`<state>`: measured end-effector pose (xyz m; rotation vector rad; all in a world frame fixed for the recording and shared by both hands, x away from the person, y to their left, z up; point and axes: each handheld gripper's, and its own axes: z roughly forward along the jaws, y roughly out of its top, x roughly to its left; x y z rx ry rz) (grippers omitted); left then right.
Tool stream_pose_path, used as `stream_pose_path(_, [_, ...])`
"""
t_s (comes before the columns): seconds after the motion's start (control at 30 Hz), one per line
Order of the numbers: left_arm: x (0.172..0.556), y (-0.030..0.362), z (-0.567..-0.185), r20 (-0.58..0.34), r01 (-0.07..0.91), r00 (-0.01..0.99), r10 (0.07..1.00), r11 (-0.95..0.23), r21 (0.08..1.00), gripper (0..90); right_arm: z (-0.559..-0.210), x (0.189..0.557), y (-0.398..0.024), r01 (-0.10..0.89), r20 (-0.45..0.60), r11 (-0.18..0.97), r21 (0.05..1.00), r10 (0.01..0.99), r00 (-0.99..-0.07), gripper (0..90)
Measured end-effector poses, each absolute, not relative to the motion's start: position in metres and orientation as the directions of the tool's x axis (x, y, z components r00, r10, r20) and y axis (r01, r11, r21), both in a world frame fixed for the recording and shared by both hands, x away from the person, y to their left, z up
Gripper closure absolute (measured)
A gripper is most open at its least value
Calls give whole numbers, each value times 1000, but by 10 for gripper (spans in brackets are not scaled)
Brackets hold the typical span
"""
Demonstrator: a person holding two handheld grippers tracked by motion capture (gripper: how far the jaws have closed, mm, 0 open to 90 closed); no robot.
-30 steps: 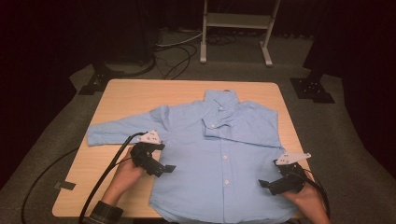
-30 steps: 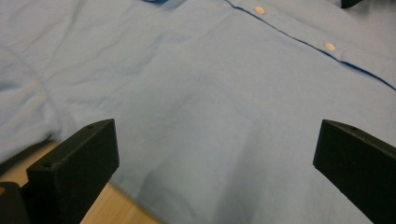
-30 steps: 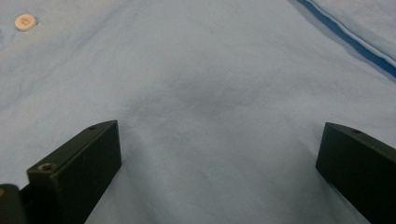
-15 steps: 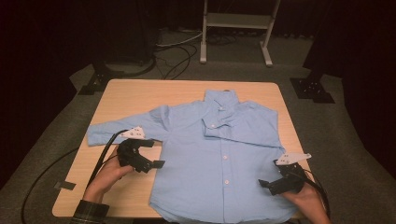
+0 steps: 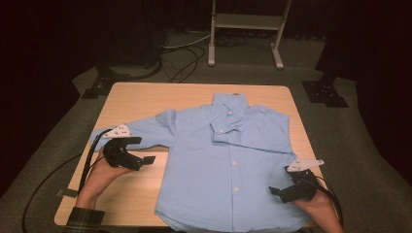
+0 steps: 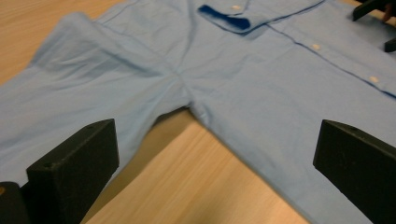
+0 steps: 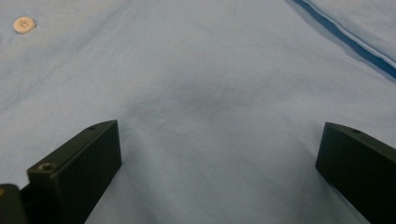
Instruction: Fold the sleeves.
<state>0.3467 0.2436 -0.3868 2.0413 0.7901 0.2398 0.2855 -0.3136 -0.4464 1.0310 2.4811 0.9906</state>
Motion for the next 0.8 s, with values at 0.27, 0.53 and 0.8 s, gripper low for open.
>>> stream_pose_path(0.27, [351,277,-386,-130,461,717,685,-326,825,0,-446,285,-314,517,7,510,687,708,-706,0])
stream_pose_path(0.53, [349,311,-389,-100,482,632,769,-288,828,0,-447,285,-314,517,7,509,688,708,-706,0])
stream_pose_path(0.8, [347,343,-394,-81,506,558,826,-261,822,0,-447,286,-314,518,7,508,688,709,-705,0])
